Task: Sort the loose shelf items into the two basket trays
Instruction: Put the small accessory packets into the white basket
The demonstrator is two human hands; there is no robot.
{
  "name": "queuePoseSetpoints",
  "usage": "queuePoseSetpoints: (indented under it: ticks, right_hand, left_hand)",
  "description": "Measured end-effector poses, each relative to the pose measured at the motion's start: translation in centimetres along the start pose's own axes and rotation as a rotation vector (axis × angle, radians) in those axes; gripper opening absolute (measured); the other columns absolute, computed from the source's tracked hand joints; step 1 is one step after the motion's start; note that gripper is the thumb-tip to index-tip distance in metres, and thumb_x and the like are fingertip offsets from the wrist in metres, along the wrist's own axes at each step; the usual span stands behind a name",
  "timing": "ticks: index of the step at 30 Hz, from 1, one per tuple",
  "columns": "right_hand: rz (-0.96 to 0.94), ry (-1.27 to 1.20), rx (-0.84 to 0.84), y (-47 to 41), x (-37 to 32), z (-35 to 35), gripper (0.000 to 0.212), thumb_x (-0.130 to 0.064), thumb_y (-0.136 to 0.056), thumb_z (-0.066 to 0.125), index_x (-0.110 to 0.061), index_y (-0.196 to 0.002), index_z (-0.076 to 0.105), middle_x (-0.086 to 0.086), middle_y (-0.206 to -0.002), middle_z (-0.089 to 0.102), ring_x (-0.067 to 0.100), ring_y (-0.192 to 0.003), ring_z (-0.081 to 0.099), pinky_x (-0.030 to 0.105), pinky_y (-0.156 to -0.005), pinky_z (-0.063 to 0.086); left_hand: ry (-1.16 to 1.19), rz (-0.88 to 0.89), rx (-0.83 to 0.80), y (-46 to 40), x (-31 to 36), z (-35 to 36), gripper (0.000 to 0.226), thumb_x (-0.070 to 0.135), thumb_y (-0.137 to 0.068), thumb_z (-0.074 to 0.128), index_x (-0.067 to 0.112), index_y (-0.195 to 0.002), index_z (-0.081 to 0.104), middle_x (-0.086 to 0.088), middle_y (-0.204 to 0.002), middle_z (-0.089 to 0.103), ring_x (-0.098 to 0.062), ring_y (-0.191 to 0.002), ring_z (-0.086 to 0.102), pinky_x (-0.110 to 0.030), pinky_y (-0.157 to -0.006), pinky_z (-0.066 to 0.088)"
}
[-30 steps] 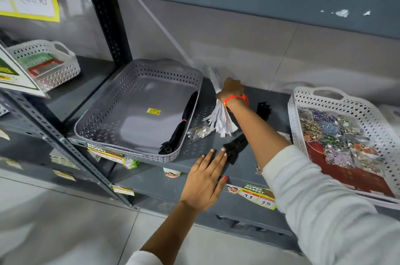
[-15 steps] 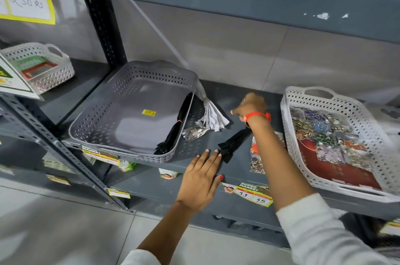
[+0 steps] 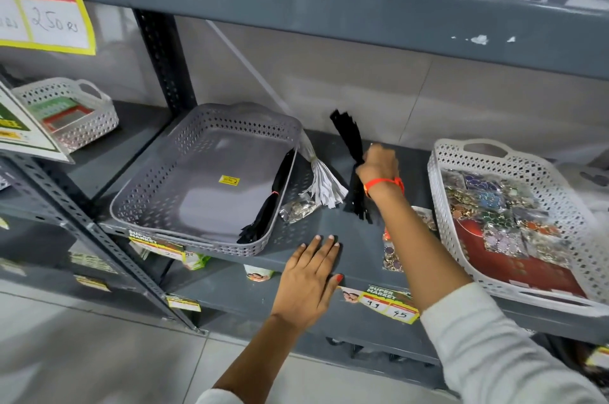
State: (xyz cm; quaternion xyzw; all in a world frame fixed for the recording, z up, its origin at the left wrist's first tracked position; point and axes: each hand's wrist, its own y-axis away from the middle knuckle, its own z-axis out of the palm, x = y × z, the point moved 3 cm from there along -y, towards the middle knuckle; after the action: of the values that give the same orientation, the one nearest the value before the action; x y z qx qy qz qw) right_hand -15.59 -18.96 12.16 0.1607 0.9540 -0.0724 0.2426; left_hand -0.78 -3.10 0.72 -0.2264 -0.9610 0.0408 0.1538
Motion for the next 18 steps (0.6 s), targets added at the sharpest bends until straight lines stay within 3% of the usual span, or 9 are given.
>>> queuePoseSetpoints:
  ticks: [2,5,7,10,12,14,16,18]
  right_hand:
    - [-0.065,-0.018,-0.020,-1.3,-1.4,0.7,0.028,-0.001,-0.081,0.063,0.001,-0.109,0.063,0.028,-0.114,0.064,0.043,-0.107,0.061,0.041,-0.088,0.053]
    - [-0.145,0.096,-0.250,-2.0,-2.5,3.2,0.029,-0.011,-0.078,0.070,0.000,-0.104,0.065,0.025,-0.114,0.066,0.038,-0.105,0.064,0.034,-0.082,0.052]
    - [-0.219,0.220,-0.351,-1.6,-2.5,4.4,0.017,-0.014,-0.082,0.064,-0.003,-0.096,0.066,0.025,-0.114,0.066,0.037,-0.105,0.063,0.035,-0.082,0.051]
    - [-0.362,0.344,-0.291,-1.0,-2.4,4.9,0.022,-0.010,-0.090,0.053,0.001,-0.107,0.062,0.028,-0.117,0.063,0.041,-0.108,0.060,0.041,-0.090,0.051]
    - [-0.489,0.336,-0.184,-0.1,-3.0,4.3,0.028,-0.004,-0.088,0.052,-0.003,-0.114,0.061,0.027,-0.117,0.063,0.043,-0.107,0.061,0.043,-0.091,0.053]
    - [-0.610,0.255,-0.208,0.8,-3.6,4.2,0.033,-0.001,-0.085,0.055,-0.009,-0.116,0.063,0.023,-0.118,0.064,0.039,-0.107,0.063,0.041,-0.092,0.054]
    - [-0.681,0.208,-0.355,2.5,-4.0,5.4,0.033,-0.003,-0.081,0.063,-0.010,-0.114,0.066,0.019,-0.114,0.067,0.033,-0.101,0.065,0.035,-0.090,0.053]
    - [-0.679,0.307,-0.488,2.6,-1.3,9.9,0.031,-0.008,-0.075,0.069,-0.014,-0.105,0.068,0.010,-0.097,0.068,0.030,-0.091,0.065,0.033,-0.076,0.053]
  left_hand:
    - [-0.003,0.003,-0.003,0.0,-0.1,0.0,0.056,0.042,-0.098,0.011,0.017,-0.137,0.044,0.003,-0.142,0.048,-0.017,-0.132,0.041,-0.033,-0.108,0.022]
    - [0.007,0.015,0.004,0.0,0.0,0.1,0.056,0.042,-0.098,0.012,0.017,-0.137,0.044,0.002,-0.142,0.047,-0.019,-0.132,0.041,-0.033,-0.107,0.023]
    - [0.007,0.018,0.010,0.0,0.0,0.1,0.055,0.042,-0.098,0.013,0.017,-0.137,0.043,0.002,-0.143,0.047,-0.019,-0.133,0.040,-0.034,-0.108,0.022]
    - [0.012,0.020,0.018,0.1,0.0,0.3,0.054,0.042,-0.098,0.016,0.017,-0.138,0.042,0.002,-0.144,0.045,-0.018,-0.135,0.037,-0.033,-0.109,0.022]
    - [0.022,0.024,0.028,0.1,0.0,0.3,0.052,0.041,-0.098,0.019,0.018,-0.139,0.041,0.003,-0.145,0.043,-0.018,-0.136,0.034,-0.033,-0.110,0.020]
    - [0.025,0.025,0.036,0.1,0.0,0.3,0.052,0.041,-0.098,0.019,0.017,-0.139,0.041,0.003,-0.145,0.043,-0.017,-0.136,0.033,-0.033,-0.110,0.020]
    - [0.023,0.026,0.045,0.1,0.1,0.3,0.053,0.041,-0.099,0.018,0.017,-0.139,0.042,0.002,-0.145,0.044,-0.017,-0.136,0.032,-0.033,-0.111,0.019]
    - [0.027,0.026,0.052,0.0,0.2,0.3,0.053,0.041,-0.099,0.017,0.016,-0.138,0.043,0.001,-0.144,0.045,-0.018,-0.135,0.033,-0.033,-0.111,0.019]
